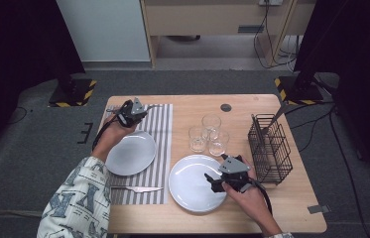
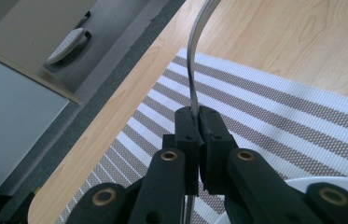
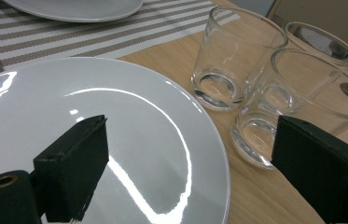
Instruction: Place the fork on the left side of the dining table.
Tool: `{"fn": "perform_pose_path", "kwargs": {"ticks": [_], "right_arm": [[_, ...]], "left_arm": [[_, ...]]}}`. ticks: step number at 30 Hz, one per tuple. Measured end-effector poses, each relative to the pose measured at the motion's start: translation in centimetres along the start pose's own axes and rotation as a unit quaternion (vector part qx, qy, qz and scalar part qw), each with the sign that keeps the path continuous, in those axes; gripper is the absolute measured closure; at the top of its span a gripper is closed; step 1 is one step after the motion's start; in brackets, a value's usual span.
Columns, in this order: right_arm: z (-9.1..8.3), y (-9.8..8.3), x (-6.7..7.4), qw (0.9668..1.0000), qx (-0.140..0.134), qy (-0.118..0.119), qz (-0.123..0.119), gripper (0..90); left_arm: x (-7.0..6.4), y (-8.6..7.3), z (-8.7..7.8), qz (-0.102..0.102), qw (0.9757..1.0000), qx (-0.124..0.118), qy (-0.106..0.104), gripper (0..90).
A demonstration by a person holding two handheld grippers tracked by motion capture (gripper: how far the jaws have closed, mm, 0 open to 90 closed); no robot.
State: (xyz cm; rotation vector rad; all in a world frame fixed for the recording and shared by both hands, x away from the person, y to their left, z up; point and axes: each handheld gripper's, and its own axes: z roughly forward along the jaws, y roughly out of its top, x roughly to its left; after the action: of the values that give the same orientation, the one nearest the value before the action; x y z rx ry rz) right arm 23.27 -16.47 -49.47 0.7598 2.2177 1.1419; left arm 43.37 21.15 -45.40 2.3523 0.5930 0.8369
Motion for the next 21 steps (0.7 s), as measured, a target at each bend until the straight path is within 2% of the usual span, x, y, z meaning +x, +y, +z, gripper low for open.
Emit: {"fn": "perform_pose_path", "kwargs": {"ticks": [6,8,15,21], "right_arm": [[0.0,0.0,0.1,1.0,0.0,0.001,-0.002,10.9],[0.0,0.0,0.1,1.0,-0.001,0.001,-0.001,10.9],[0.1,-0.1,0.0,1.0,0.003,0.001,0.0,10.9],[0.0,-0.1,0.0,1.0,0.0,0.001,0.002,10.9]], "left_arm": [[0.3,-0.8,1.0,0.0,0.9999,0.014,-0.004,87.4],[0.4,-0.7,1.2,0.008,0.9997,0.021,-0.003,87.4],[0.8,-0.2,1.4,0.007,0.9999,0.014,-0.002,87.4],[0.5,-0.6,2.3,0.015,0.9995,0.026,-0.008,87.4]]}}
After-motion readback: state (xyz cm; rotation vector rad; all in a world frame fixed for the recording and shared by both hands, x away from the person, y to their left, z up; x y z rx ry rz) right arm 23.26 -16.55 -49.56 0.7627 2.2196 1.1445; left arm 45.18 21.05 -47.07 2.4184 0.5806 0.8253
